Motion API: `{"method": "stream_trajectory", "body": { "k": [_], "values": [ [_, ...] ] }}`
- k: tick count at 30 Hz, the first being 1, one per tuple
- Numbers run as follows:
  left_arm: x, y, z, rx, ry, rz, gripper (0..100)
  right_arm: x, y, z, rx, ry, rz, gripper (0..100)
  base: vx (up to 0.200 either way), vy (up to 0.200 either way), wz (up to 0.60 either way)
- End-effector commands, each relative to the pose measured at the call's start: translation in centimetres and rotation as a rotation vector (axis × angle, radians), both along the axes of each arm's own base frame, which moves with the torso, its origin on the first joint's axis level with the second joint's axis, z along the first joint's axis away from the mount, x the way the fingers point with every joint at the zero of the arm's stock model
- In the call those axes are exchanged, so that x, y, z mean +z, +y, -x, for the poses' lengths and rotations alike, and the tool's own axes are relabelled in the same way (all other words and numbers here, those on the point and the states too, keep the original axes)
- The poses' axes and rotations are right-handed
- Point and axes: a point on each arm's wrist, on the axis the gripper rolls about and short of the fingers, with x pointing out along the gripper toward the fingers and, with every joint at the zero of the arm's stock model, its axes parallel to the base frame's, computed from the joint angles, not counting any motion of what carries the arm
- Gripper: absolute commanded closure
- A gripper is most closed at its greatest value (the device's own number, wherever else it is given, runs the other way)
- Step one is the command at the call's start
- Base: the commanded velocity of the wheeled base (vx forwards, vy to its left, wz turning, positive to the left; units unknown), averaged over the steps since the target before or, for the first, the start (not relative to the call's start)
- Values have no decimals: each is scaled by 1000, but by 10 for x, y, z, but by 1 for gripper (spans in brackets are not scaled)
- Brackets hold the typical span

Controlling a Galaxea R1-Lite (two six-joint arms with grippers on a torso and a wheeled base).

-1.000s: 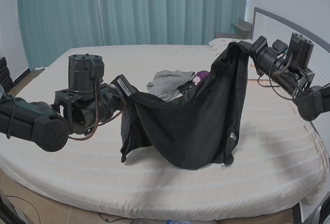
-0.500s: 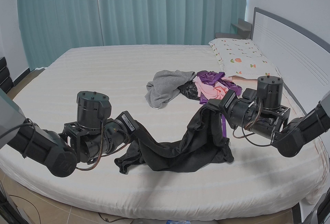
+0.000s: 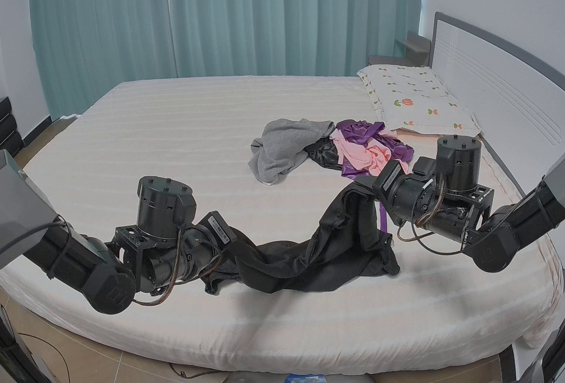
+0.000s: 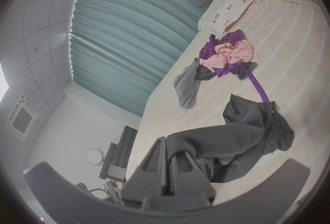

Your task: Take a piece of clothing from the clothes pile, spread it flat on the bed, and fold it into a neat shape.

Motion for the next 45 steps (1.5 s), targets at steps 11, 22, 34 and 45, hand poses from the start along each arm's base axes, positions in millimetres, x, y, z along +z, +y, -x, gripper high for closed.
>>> {"method": "stream_trajectory", "body": {
  "k": [11, 22, 34, 45],
  "values": [
    [-1, 3, -2, 21, 9, 12, 100, 1, 1, 2, 4, 0, 0, 100, 0, 0, 0],
    [14, 12, 0, 45, -25, 43, 100, 2, 1, 3, 5, -5, 1, 100, 0, 145, 0],
    [22, 14, 4, 43, -47, 55, 100, 10, -1, 5, 0, -26, -8, 100, 0, 200, 0],
    [26, 17, 3, 51, -58, 60, 100, 13, -3, 6, -10, -36, -9, 100, 0, 200, 0]
  ]
}}
